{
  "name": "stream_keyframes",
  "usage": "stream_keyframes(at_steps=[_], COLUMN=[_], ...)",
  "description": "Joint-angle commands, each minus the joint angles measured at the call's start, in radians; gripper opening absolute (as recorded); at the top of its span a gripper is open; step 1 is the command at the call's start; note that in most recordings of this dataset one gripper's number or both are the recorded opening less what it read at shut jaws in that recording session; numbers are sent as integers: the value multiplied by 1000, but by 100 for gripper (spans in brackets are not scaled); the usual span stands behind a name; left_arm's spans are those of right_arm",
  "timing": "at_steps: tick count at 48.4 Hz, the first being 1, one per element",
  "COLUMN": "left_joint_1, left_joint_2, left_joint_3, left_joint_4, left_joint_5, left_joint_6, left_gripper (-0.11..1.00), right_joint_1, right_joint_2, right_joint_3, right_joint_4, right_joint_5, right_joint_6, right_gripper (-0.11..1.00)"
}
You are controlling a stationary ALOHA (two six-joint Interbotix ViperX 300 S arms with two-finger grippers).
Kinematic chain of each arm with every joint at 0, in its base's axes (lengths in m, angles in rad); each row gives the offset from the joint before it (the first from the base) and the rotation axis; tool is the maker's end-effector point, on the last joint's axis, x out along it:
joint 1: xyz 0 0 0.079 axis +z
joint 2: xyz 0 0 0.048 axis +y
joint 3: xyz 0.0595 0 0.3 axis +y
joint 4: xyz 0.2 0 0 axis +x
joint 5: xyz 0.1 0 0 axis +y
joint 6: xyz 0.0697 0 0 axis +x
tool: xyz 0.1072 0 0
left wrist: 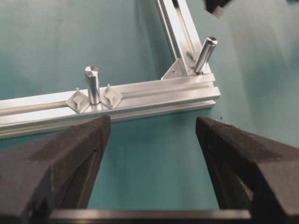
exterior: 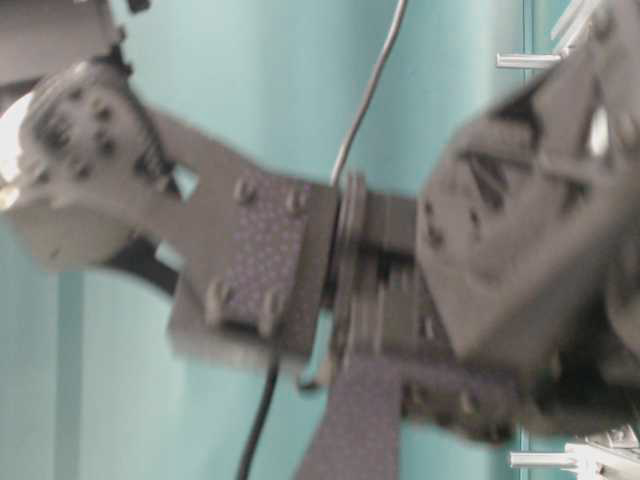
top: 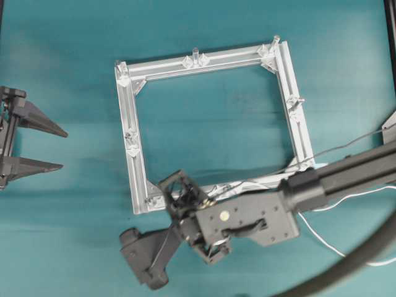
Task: Move the cable alternately left and right between 8 pins so it hooks onto each one.
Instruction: 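Route the cable around the bottom-left corner pin with the right gripper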
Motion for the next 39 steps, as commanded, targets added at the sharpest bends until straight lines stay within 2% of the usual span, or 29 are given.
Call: stream_keyframes(at_steps=[1, 11, 39], left_joint_1=[0, -3, -6], left_joint_2=[8, 8, 5], left_joint_3=[-8, -11, -8], left_joint_4=[3, 3, 3], left_joint_5=[-15, -21, -21], left_joint_6=[-3, -5, -5], left_gripper=[77, 77, 77], right_joint_1=[20, 35, 21], right_joint_2=[3, 74, 261], right_joint_3=[-75, -199, -545], right_joint_4=[-2, -2, -2], right_joint_5=[9, 46, 144], right_joint_6=[-2, 67, 396], right_gripper=[16, 16, 16])
